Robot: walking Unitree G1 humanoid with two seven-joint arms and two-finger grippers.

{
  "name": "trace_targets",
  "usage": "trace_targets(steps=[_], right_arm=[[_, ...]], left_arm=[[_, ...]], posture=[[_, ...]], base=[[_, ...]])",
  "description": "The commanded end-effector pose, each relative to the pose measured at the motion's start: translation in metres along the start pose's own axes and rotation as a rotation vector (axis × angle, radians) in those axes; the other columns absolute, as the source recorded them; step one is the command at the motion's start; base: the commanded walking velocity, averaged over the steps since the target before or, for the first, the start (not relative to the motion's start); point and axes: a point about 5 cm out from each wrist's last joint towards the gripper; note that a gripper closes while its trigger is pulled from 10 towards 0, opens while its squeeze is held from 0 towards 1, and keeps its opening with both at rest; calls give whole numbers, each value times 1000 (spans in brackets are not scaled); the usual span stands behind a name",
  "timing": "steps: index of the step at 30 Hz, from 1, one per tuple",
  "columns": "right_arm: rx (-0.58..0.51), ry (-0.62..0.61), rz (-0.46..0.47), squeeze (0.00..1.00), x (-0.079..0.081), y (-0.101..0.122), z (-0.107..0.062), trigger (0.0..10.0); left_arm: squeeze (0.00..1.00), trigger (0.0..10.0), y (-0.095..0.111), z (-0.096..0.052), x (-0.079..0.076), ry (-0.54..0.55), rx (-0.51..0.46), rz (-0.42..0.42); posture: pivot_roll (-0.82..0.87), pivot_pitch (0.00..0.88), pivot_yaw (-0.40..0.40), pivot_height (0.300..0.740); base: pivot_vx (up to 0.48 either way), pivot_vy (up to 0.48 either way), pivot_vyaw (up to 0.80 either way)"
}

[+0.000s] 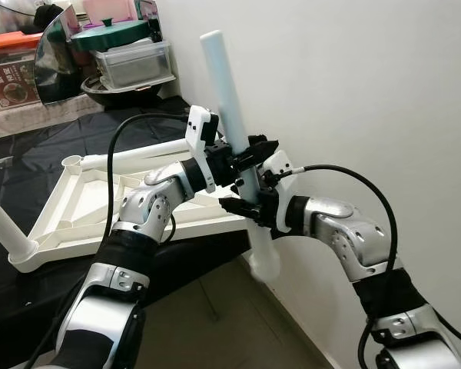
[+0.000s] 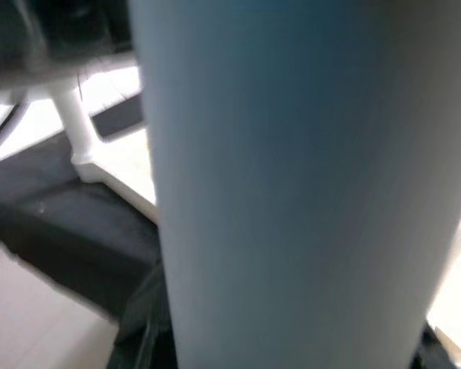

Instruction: Building children table

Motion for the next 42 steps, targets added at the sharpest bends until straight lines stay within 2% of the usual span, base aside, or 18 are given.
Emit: trace_targets(steps=[1,4,5,21,23,25,26,34,35,38,39,40,41,42], right_arm=[[23,7,8,0,2,-4,5,0],[23,5,7,0,1,-4,5,0],[25,3,4,0,1,-4,5,0],[44,-6,-16,0,0,-11,4,0],[38,-39,-14,0,-5,-11,2,0],[33,-49,-13,0,-7,-11,1,0],[24,-61,-7,0,-9,-11,-2,0],[-48,-122,4,0,-19,-5,-14,0],[-90,-168,23,0,-23,-1,-16,0],[-120,-200,37,0,-26,1,-17,0],[-230,-301,23,0,-32,11,-22,10000],[-269,-336,26,0,-34,15,-24,10000],[-269,-336,26,0,-34,15,-24,10000],[-295,-382,6,0,-36,17,-26,10000]], left_arm=[[1000,10000,4,6,-4,-27,-10,21],[1000,10000,4,7,-1,10,5,53],[0,10000,5,7,0,21,2,63],[0,10000,14,6,11,89,-23,102],[0,10000,15,2,18,163,-50,84],[0,10000,15,-1,20,186,-55,79],[1000,10000,14,-5,21,198,-69,68],[1000,10000,16,-22,18,226,-99,74],[0,10000,17,-27,18,252,-112,84],[0,10000,17,-30,18,270,-121,90],[0,10000,20,-44,20,390,-173,94],[0,10000,21,-49,22,444,-190,96],[0,10000,21,-49,22,444,-190,96],[0,10000,19,-57,22,506,-194,124]], posture=[[-47,0,52,740],[-45,0,50,740],[-46,0,51,740],[-44,0,53,740],[-44,0,51,740],[-44,0,51,740],[-46,0,51,740],[-42,0,46,740],[-41,0,42,740],[-41,0,40,740],[-37,0,32,740],[-37,0,32,740],[-37,0,32,740],[-31,0,28,740]], base=[[0,0,0],[0,0,0],[0,0,0],[0,0,0],[0,0,0],[0,0,0],[0,0,0],[0,0,0],[0,0,0],[0,0,0],[0,0,0],[0,0,0],[0,0,0],[0,0,0]])
Point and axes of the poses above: a point about 5 cm out from each wrist's last joint towards the gripper, its own z axis pointing out of the wrist towards the gripper, its own y axis along the axis of the wrist's last joint, x = y × z, and after that the axes turned 6 degrees about z, right-handed
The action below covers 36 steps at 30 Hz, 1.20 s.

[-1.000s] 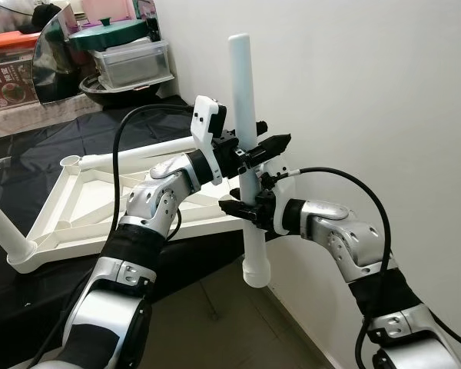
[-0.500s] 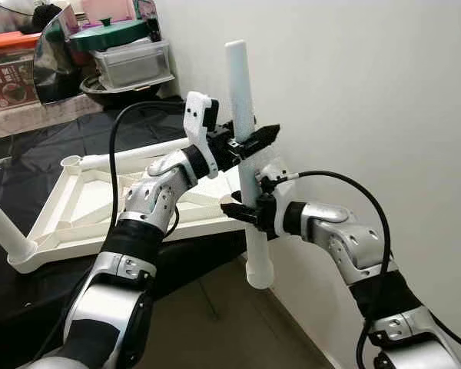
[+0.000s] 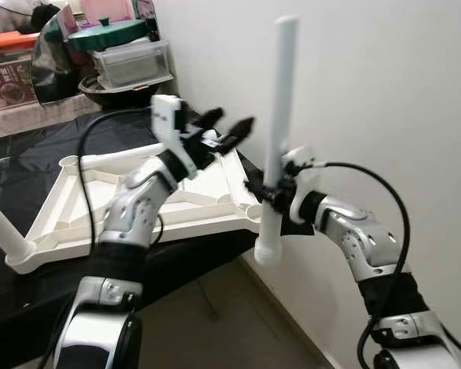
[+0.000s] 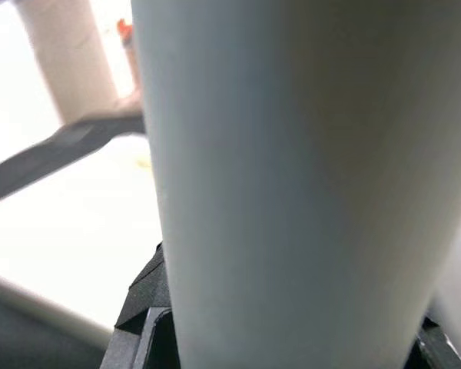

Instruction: Building children table

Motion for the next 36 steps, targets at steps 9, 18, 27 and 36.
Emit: trace_targets(steps=[9,18,27,36], right_arm=[[-150,-132,-131,0,10,-2,-17,10000],[-189,-178,-113,0,17,-5,-31,10000],[-127,-226,-124,0,13,-24,-47,10000],[-95,-144,31,0,35,-43,-59,10000]], left_arm=[[0,10000,-24,-54,5,242,73,115],[0,10000,-52,-88,-22,252,202,135],[0,10000,-75,-107,-46,240,298,145],[0,10000,-86,-120,-56,263,369,165]], posture=[[-19,0,15,740],[-22,0,15,740],[-21,0,14,740],[-24,0,13,740]], base=[[0,0,89],[0,0,800],[0,0,89],[0,0,0]])
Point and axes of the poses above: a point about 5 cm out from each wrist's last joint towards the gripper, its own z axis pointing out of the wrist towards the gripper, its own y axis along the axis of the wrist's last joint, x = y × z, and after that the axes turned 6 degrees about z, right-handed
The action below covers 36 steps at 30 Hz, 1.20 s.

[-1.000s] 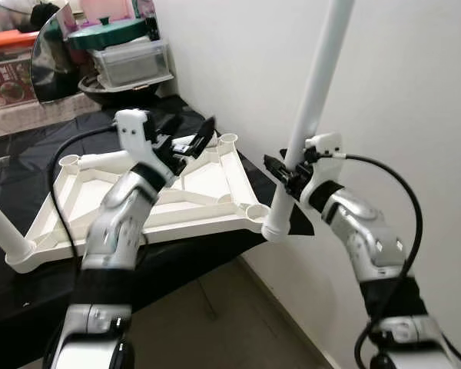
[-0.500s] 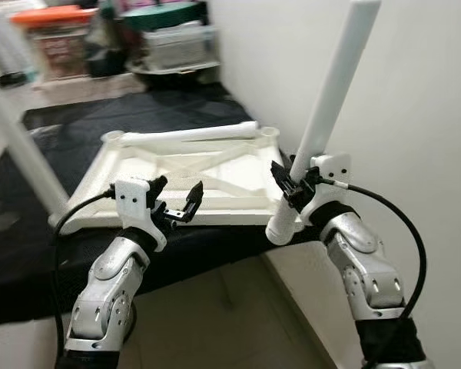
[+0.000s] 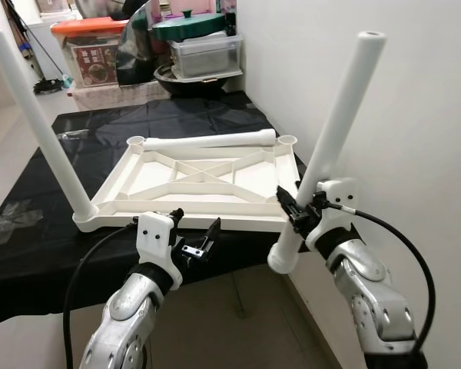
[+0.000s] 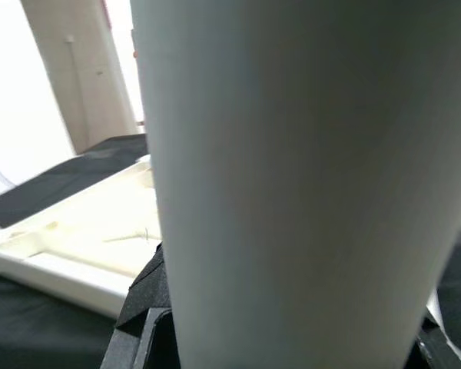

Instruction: Building children table

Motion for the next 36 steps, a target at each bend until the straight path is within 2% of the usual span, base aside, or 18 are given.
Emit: trace_targets(steps=[1,6,11,14,16,17,22,36], right_arm=[[9,21,3,0,7,-3,-2,10000],[50,-13,-3,0,13,-19,-10,10000],[109,-162,-31,0,14,-40,-22,10000],[120,-183,-29,0,16,-43,-25,10000],[136,-198,-51,0,18,-48,-28,10000],[152,-195,-86,0,21,-52,-31,10000],[150,-183,-100,0,23,-53,-32,10000],[147,-252,-116,0,19,-53,-35,10000]], left_arm=[[0,10000,-3,-2,2,15,26,24],[0,10000,-9,-6,1,30,53,32],[0,10000,-23,-15,-2,75,121,39],[0,10000,-25,-17,-3,88,133,38],[0,10000,-28,-20,-6,101,145,39],[0,10000,-31,-23,-9,116,154,66],[0,10000,-34,-26,-8,160,155,87],[0,10000,-40,-23,-13,141,189,106]], posture=[[-24,0,13,740],[-23,0,10,740],[-23,0,5,740],[-23,0,5,740],[-22,0,1,740],[-20,0,0,740],[-29,0,-2,740],[-29,0,-3,740]], base=[[0,0,0],[0,0,0],[0,0,0],[0,0,0],[0,0,0],[0,0,0],[0,0,0],[0,0,0]])
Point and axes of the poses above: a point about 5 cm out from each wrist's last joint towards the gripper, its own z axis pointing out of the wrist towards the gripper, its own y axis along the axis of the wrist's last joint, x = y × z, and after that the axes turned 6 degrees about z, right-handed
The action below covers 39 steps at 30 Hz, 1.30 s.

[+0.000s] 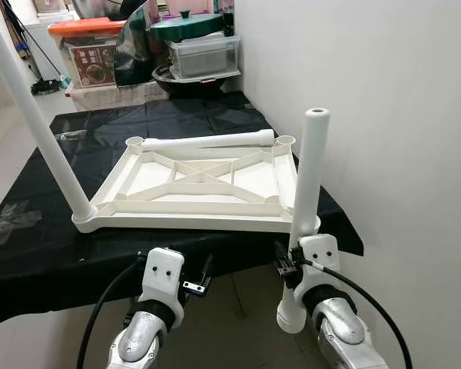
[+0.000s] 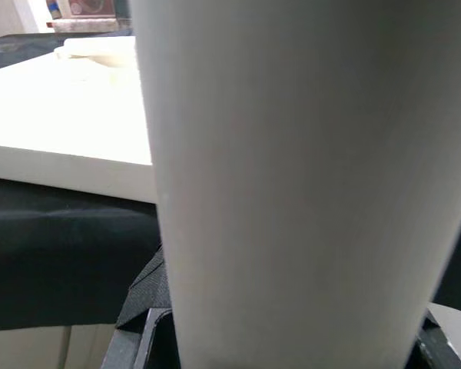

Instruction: Building children table

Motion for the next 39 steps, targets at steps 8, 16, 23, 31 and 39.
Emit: trace_targets(steps=[8,16,23,31,39], right_arm=[[-6,-36,11,0,0,0,-3,10000],[2,-24,12,0,2,-1,-2,10000],[13,-17,19,0,3,-3,-1,10000],[5,1,22,0,4,-1,-2,10000],[12,8,20,0,5,-1,-2,10000]], left_arm=[[0,10000,-4,1,-1,20,23,34],[0,10000,-1,2,-3,33,14,8],[0,10000,-2,2,-2,40,20,20],[0,10000,-5,2,-3,35,42,19],[0,10000,-5,3,-5,25,45,23]], posture=[[-27,0,1,740],[-25,0,0,740],[-24,0,-1,740],[-25,0,-1,740],[-24,0,-1,740]], base=[[0,0,0],[0,0,0],[0,0,0],[0,0,0],[-279,0,0]])
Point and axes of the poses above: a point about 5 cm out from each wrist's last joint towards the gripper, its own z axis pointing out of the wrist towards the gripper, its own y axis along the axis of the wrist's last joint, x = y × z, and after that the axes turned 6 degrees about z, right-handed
